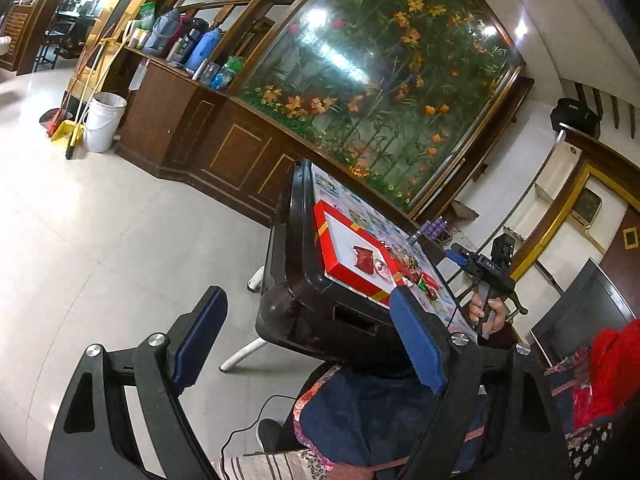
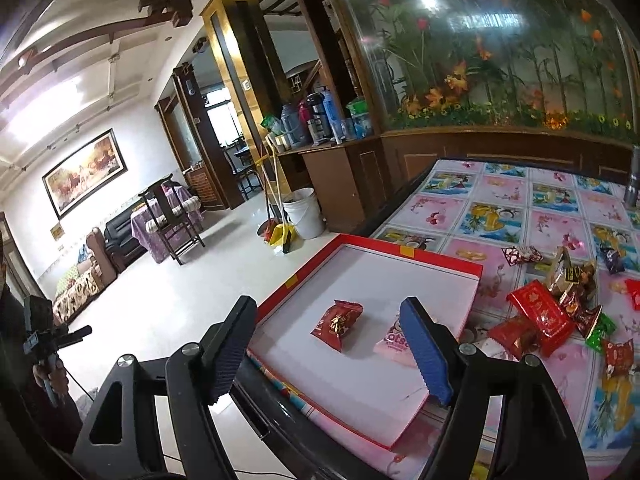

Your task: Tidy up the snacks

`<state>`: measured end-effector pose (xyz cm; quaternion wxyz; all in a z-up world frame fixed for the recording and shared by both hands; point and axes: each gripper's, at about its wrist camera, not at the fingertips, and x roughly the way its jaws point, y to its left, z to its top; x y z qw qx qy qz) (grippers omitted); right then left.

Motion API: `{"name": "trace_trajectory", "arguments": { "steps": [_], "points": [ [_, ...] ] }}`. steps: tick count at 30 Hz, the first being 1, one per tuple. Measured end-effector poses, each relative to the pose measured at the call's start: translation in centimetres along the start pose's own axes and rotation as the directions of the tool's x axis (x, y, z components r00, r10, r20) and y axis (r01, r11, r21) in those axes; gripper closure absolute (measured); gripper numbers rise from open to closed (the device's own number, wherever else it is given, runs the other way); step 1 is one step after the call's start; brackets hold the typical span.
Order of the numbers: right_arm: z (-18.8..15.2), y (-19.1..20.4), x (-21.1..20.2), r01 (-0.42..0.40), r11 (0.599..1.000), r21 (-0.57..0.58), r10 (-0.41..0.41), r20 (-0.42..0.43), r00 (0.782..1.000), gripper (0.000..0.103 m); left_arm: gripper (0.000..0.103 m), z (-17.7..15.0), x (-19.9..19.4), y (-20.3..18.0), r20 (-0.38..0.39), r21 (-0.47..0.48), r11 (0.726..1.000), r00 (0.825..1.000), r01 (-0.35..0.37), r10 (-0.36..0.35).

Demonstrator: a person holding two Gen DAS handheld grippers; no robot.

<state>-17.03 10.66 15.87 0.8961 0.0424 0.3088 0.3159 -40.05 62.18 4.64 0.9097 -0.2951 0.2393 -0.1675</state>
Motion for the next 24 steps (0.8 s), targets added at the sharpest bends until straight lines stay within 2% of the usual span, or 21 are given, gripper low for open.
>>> {"name": "trace_trajectory", "arguments": {
  "steps": [5, 9, 12, 17, 19, 21, 22, 23, 24],
  "points": [
    [0.0, -0.5, -0.2, 0.0, 1.0, 0.018, -0.001, 0.004, 1.0, 0.027, 0.019, -0.3, -0.4, 0.4, 0.012, -0.008, 1.0, 1.0, 0.026, -0.025],
    [-0.1, -0.4, -0.2, 0.0, 1.0, 0.013, 0.0, 0.003, 1.0, 0.027, 0.019, -0.2, -1.0, 1.0, 0.036, -0.009, 0.995, 0.995, 0.095, -0.095],
    [-0.1, -0.3, -0.1, 0.002, 1.0, 0.009, -0.002, 0.001, 1.0, 0.027, 0.018, -0.1, -1.4, 1.2, 0.058, 0.01, 0.987, 0.985, 0.162, -0.162],
    [0.0, -0.3, -0.1, 0.005, 1.0, 0.009, -0.005, 0.004, 1.0, 0.027, 0.016, 0.0, -1.6, 1.0, 0.064, 0.025, 0.985, 0.983, 0.168, -0.17],
    [0.0, -0.4, -0.1, 0.002, 1.0, 0.012, -0.002, 0.004, 1.0, 0.027, 0.014, 0.2, -1.2, 0.8, 0.051, 0.007, 0.993, 0.991, 0.12, -0.12],
    [0.0, -0.7, 0.0, -0.008, 1.0, 0.023, 0.008, 0.001, 1.0, 0.027, 0.014, 0.7, 0.2, 0.0, 0.02, -0.044, 0.999, 1.0, -0.012, 0.013],
    [0.0, -1.1, -0.1, -0.009, 0.999, 0.032, 0.009, -0.001, 1.0, 0.027, 0.014, 1.1, 1.4, -0.7, 0.008, -0.07, 0.991, 0.993, -0.117, 0.118],
    [0.0, -1.6, -0.3, -0.004, 0.999, 0.042, 0.004, 0.002, 1.0, 0.027, 0.014, 1.4, 2.5, -1.5, 0.012, -0.096, 0.967, 0.971, -0.236, 0.238],
    [0.1, -2.2, -0.6, 0.004, 0.999, 0.05, -0.004, 0.006, 1.0, 0.027, 0.014, 1.8, 3.7, -2.3, 0.027, -0.117, 0.939, 0.944, -0.323, 0.328]
  ]
}}
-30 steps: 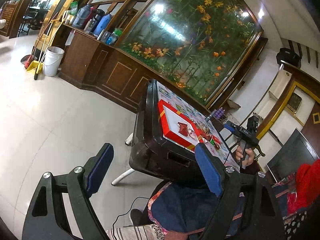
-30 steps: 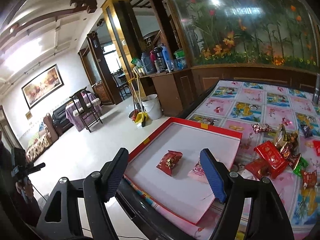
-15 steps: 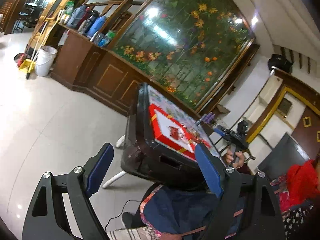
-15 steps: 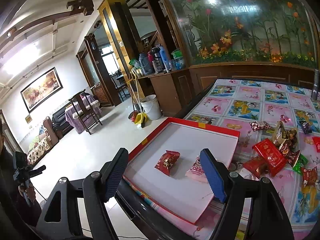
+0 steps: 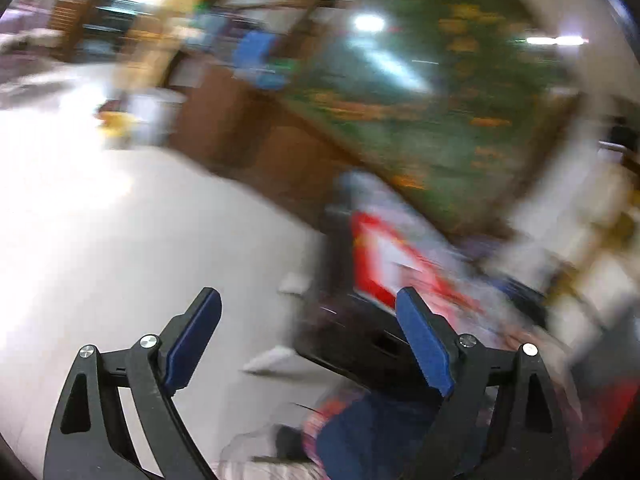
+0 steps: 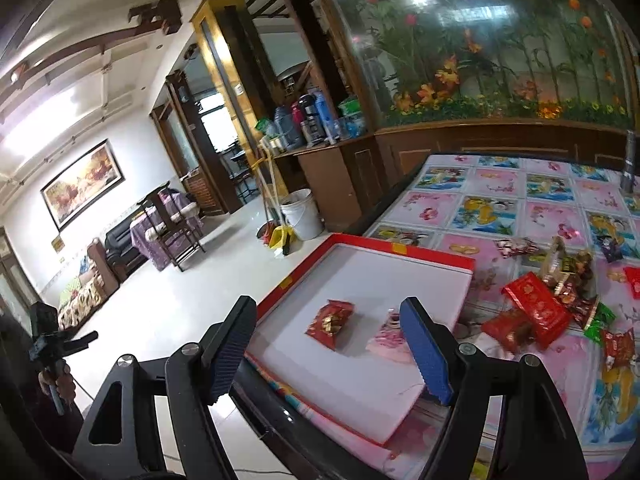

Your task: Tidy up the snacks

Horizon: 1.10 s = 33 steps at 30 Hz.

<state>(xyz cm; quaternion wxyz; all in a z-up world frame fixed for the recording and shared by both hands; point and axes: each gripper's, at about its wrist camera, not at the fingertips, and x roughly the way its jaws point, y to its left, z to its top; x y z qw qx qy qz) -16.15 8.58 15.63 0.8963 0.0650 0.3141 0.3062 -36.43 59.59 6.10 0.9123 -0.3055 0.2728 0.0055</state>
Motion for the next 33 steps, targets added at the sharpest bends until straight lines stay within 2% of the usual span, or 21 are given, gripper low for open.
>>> {"name": "trace_trajectory", "arguments": {
  "steps": [2, 4, 7, 10, 12, 14, 16, 17, 22, 24, 28, 33],
  "points": [
    [0.1, -1.8, -0.8, 0.047, 0.999, 0.017, -0.047, 0.012, 0.999, 0.027, 0.014, 0.1, 2.0, -2.9, 0.039, -0.016, 0.999, 0.998, -0.051, 0.051],
    [0.1, -4.2, -1.8, 0.132, 0.991, 0.033, -0.133, 0.013, 0.991, 0.027, 0.014, -0.1, 4.0, -5.8, 0.06, -0.005, 0.995, 0.993, -0.098, 0.098],
    [-0.2, -8.8, -3.8, 0.263, 0.963, 0.055, -0.262, -0.013, 0.965, 0.026, 0.014, -1.9, 8.6, -13.1, 0.068, 0.146, 0.979, 0.989, -0.143, 0.135],
    [-0.8, -14.1, -6.3, 0.363, 0.926, 0.103, -0.361, -0.033, 0.932, 0.023, 0.014, -4.3, 12.7, -19.3, -0.003, 0.285, 0.955, 0.996, -0.08, 0.085],
    [-1.6, -17.9, -7.8, 0.403, 0.9, 0.164, -0.4, -0.056, 0.915, 0.021, 0.014, -6.5, 15.7, -23.9, -0.083, 0.376, 0.927, 0.996, -0.002, 0.035],
    [-2.6, -21.5, -8.7, 0.413, 0.881, 0.232, -0.401, -0.097, 0.911, 0.02, 0.014, -8.2, 17.8, -27.8, -0.143, 0.446, 0.893, 0.99, 0.056, 0.01],
    [-3.4, -24.4, -8.8, 0.429, 0.861, 0.272, -0.407, -0.138, 0.903, 0.02, 0.014, -9.8, 19.5, -31.3, -0.176, 0.528, 0.846, 0.984, 0.078, 0.019],
    [-3.6, -25.6, -8.4, 0.444, 0.853, 0.275, -0.413, -0.163, 0.896, 0.02, 0.014, -10.7, 20.4, -33.1, -0.186, 0.575, 0.814, 0.982, 0.085, 0.028],
    [-4.0, -29.3, -4.6, 0.461, 0.858, 0.227, -0.396, -0.28, 0.875, 0.02, 0.014, -12.5, 21.9, -36.9, -0.227, 0.672, 0.724, 0.974, 0.155, 0.003],
    [-4.2, -29.7, -3.1, 0.46, 0.867, 0.195, -0.384, -0.328, 0.863, 0.021, 0.014, -12.5, 22.7, -38.1, -0.231, 0.701, 0.693, 0.973, 0.164, 0.002],
    [-4.0, -29.6, -0.8, 0.429, 0.887, 0.17, -0.351, -0.353, 0.867, 0.021, 0.014, -12.6, 25.2, -40.2, -0.269, 0.732, 0.649, 0.963, 0.206, -0.002],
    [-4.3, -28.9, 2.2, 0.461, 0.886, 0.055, -0.402, -0.404, 0.821, 0.021, 0.014, -13.3, 28.6, -43.4, -0.329, 0.77, 0.588, 0.944, 0.249, 0.031]
  ]
}}
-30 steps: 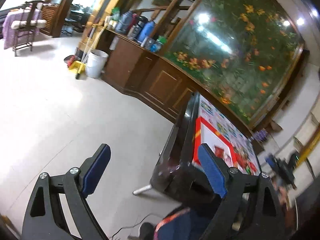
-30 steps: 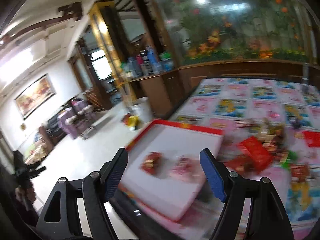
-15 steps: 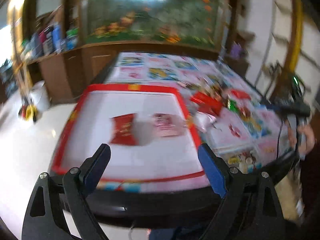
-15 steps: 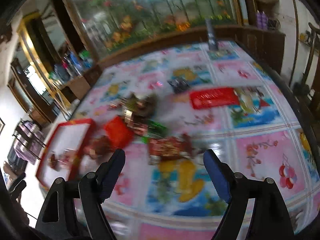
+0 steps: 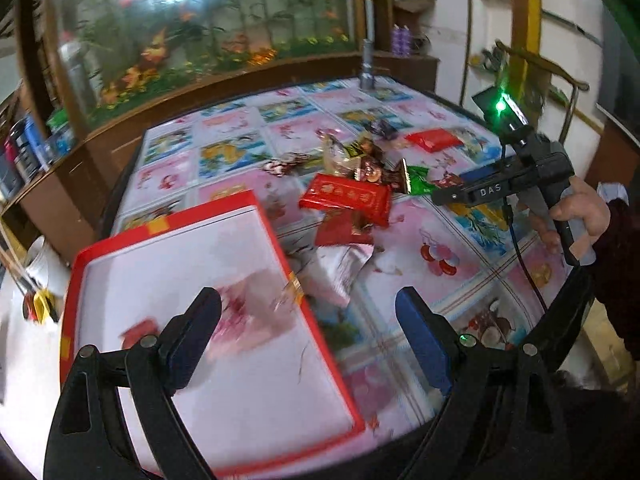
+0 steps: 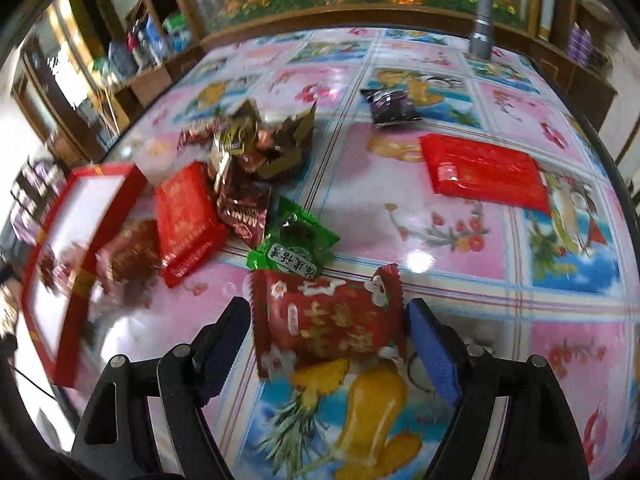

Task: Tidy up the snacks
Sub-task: 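Grasp a red gold-print packet with the left tool while the right tool grasps a red printed packet, then carry red packet into box with left tool while right tool releases its packet there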

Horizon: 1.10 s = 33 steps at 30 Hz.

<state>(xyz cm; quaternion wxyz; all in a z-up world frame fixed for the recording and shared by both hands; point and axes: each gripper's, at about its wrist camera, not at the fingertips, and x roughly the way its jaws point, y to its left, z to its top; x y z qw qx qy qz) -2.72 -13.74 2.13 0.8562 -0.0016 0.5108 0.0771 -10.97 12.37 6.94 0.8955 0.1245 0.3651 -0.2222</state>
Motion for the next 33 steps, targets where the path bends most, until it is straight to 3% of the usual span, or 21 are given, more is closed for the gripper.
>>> {"name": "trace_trajectory", "arguments": {
  "steps": [9, 15, 19, 24, 29, 31, 33],
  "points": [
    [-0.3, -2.1, -0.3, 0.042, 0.999, -0.03, -0.04, 0.073, 0.997, 0.032, 0.014, 3.1, 4.8, -3.2, -0.101, 0.104, 0.994, 0.994, 0.042, -0.032],
    [-0.3, -4.3, -0.7, -0.028, 0.999, 0.03, 0.024, 0.112, 0.993, 0.032, 0.014, 6.2, 8.8, -3.5, -0.192, 0.102, 0.994, 0.981, 0.028, -0.008],
    [-0.3, -5.8, -1.1, -0.095, 0.992, 0.084, 0.083, 0.139, 0.987, 0.033, 0.014, 6.5, 11.4, -3.5, -0.243, 0.101, 0.995, 0.969, -0.012, 0.037],
    [-0.2, -6.8, -1.3, -0.111, 0.985, 0.133, 0.091, 0.149, 0.985, 0.033, 0.015, 6.1, 12.7, -4.1, -0.274, 0.12, 0.993, 0.961, -0.016, 0.048],
    [-0.2, -6.9, -1.3, -0.116, 0.984, 0.136, 0.095, 0.151, 0.984, 0.033, 0.047, 5.9, 13.8, -4.5, -0.309, 0.102, 0.995, 0.951, 0.017, 0.016],
    [-0.2, -6.9, -1.3, -0.119, 0.984, 0.136, 0.098, 0.152, 0.984, 0.033, 0.065, 6.0, 13.8, -4.4, -0.306, 0.069, 0.997, 0.952, 0.047, -0.024],
    [-0.2, -6.9, -1.3, -0.119, 0.983, 0.138, 0.098, 0.152, 0.983, 0.033, 0.068, 6.0, 13.7, -4.5, -0.301, 0.048, 0.997, 0.953, 0.056, -0.039]
  ]
}}
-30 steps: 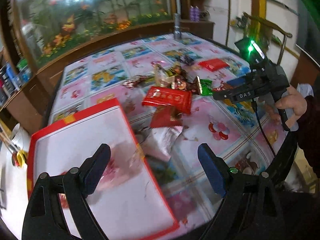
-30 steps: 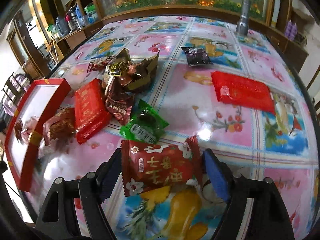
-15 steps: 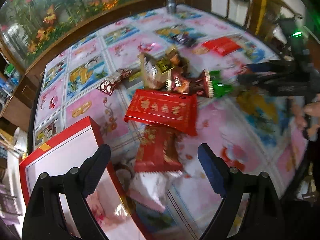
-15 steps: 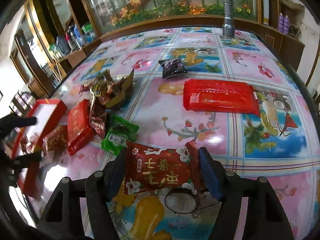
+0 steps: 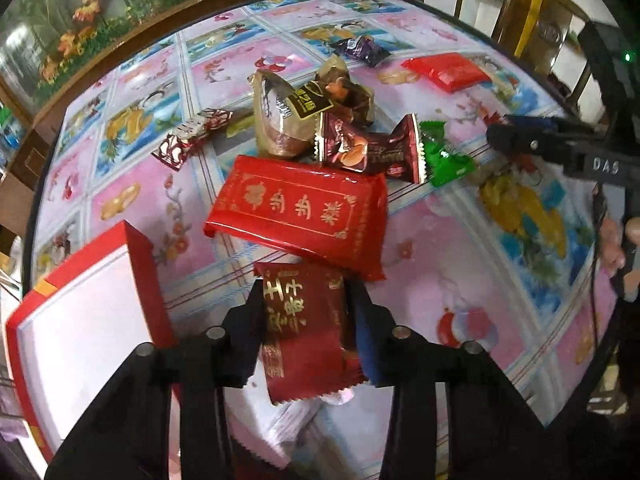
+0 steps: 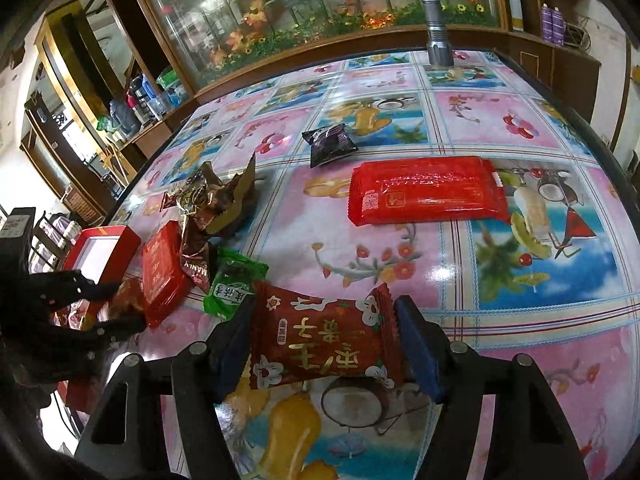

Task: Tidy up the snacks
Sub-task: 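Carry red packet into box with left tool while right tool releases its packet there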

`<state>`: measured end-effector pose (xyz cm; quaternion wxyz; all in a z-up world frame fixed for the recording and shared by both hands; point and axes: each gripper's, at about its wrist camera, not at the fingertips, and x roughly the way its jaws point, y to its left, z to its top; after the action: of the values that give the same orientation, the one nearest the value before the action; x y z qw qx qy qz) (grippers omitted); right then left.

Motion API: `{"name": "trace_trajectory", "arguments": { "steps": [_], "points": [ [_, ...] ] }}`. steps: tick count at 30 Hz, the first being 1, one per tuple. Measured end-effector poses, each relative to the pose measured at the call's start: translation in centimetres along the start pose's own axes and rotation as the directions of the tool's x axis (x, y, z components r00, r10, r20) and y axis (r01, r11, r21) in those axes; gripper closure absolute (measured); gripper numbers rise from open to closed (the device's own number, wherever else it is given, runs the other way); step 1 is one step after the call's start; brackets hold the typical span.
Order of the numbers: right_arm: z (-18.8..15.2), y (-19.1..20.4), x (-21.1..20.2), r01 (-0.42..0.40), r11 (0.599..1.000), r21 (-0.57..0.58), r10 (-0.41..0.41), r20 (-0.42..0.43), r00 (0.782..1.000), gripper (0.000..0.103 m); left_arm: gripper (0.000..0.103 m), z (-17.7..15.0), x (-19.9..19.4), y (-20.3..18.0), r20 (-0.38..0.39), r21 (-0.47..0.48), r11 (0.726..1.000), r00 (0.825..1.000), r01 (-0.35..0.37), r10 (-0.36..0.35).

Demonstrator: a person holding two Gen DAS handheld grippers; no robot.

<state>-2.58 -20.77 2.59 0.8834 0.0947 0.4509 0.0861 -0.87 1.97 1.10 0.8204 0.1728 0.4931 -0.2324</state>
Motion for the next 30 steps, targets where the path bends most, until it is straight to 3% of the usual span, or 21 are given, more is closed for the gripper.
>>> {"name": "trace_trajectory", "arguments": {
  "steps": [7, 15, 22, 30],
  "points": [
    [-0.2, 0.4, -0.2, -0.023, 1.0, -0.007, 0.023, 0.015, 1.0, 0.037, 0.072, -1.4, -1.4, -1.4, 0.066, -0.015, 1.0, 0.998, 0.003, -0.002],
    [-0.7, 3.2, -0.8, -0.016, 0.992, -0.125, 0.024, 0.061, 0.998, 0.044, 0.072, -3.4, -5.7, -2.7, 0.211, -0.059, 0.997, 0.977, 0.051, -0.038],
    [-1.8, 7.4, -1.6, 0.114, 0.96, -0.257, -0.078, 0.146, 0.986, 0.045, 0.072, -5.1, -9.5, -2.5, 0.28, -0.097, 0.993, 0.959, 0.066, -0.036],
    [-1.6, 12.5, -3.2, 0.206, 0.918, -0.34, -0.14, 0.208, 0.968, 0.045, 0.072, -6.7, -11.8, 0.0, 0.303, -0.166, 0.986, 0.953, 0.026, 0.026]
  ]
}}
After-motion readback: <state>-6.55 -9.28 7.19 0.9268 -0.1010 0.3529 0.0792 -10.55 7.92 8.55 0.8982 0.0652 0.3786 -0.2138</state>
